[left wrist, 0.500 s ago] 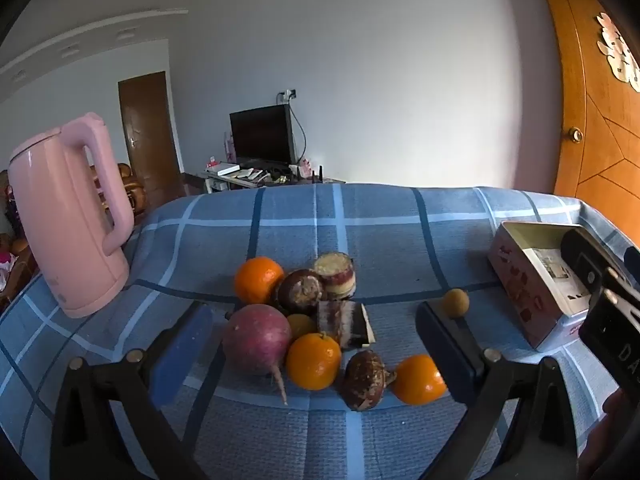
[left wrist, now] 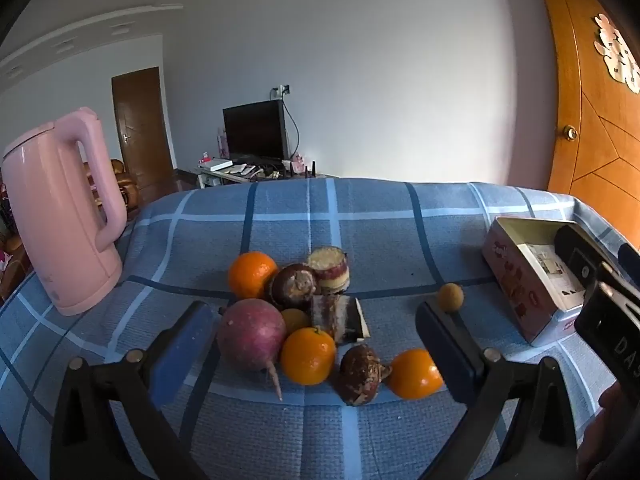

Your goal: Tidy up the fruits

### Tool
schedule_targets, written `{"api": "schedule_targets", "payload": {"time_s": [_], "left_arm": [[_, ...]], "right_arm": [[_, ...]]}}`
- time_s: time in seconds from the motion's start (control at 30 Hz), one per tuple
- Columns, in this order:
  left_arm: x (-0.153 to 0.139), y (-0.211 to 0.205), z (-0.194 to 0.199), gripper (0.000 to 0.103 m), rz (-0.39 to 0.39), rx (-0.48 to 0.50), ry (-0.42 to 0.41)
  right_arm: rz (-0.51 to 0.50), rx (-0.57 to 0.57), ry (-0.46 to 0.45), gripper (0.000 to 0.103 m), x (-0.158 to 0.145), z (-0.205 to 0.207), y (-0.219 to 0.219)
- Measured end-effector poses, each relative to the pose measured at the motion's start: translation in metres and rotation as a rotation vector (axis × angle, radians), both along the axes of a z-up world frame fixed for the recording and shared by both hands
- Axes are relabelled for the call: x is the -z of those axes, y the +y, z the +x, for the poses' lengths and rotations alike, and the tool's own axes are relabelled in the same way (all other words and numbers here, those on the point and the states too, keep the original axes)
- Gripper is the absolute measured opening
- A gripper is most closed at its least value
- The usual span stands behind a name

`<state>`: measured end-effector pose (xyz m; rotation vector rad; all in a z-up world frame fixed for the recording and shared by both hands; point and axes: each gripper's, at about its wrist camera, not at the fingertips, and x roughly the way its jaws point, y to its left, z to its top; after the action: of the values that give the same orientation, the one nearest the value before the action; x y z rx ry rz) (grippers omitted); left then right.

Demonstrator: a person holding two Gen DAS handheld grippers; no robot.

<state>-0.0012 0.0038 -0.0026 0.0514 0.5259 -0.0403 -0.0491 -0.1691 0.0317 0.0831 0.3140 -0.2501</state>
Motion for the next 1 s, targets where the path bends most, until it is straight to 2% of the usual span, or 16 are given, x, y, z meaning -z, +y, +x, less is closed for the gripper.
{"api": "schedule_targets", "payload": {"time_s": [1.0], "left_arm": [[-0.0009,0.0020,0.0007,0.103,-0.002,0.001,0.007]], "right_arm": [[0.016,0.005,0.004,0.102,0.0030,0.0002,-0.0034]]}}
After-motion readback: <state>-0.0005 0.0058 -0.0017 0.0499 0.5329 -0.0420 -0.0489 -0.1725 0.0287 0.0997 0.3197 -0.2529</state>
